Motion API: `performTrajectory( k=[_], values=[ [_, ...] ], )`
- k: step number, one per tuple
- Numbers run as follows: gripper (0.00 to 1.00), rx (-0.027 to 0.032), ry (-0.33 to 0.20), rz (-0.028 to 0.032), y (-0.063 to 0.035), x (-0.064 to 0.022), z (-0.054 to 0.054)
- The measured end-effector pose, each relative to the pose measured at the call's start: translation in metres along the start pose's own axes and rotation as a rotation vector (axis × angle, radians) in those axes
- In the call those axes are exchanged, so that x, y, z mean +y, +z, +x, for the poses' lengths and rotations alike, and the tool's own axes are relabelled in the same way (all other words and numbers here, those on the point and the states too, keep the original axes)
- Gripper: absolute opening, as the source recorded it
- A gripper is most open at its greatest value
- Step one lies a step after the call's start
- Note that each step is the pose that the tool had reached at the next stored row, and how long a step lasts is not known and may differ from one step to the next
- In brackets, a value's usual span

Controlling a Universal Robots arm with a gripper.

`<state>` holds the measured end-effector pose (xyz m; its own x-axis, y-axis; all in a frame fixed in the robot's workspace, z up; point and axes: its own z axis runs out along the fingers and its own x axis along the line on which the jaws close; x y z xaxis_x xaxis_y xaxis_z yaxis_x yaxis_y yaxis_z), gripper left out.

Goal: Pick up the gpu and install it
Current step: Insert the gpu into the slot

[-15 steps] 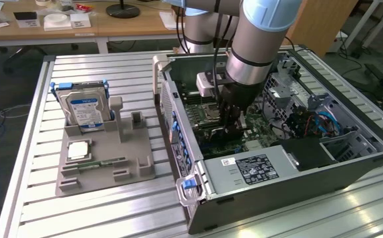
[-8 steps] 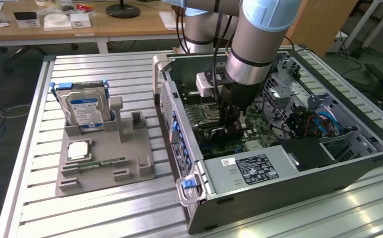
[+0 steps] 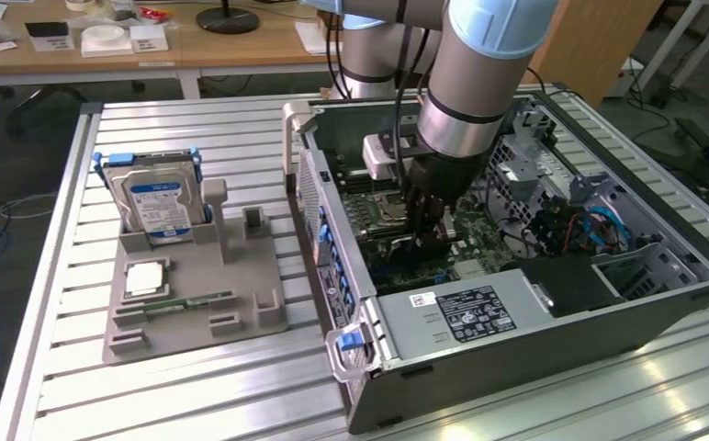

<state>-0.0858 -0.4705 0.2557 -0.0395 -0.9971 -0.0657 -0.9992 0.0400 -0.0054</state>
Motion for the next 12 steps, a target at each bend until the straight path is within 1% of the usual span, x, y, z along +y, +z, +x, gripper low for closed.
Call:
performTrajectory(
  k=[2,3,4,12],
  values=[
    [0.34,0.0001,0.000,0.0000,0.0000,0.0000,0.0000],
    [0.33,0.0003,0.000,0.0001,0.0000,0.0000,0.0000],
    [0.27,0.0003,0.000,0.0000,-0.0001,0.0000,0.0000],
    [0.26,0.0001,0.000,0.0000,0.0000,0.0000,0.0000]
  ],
)
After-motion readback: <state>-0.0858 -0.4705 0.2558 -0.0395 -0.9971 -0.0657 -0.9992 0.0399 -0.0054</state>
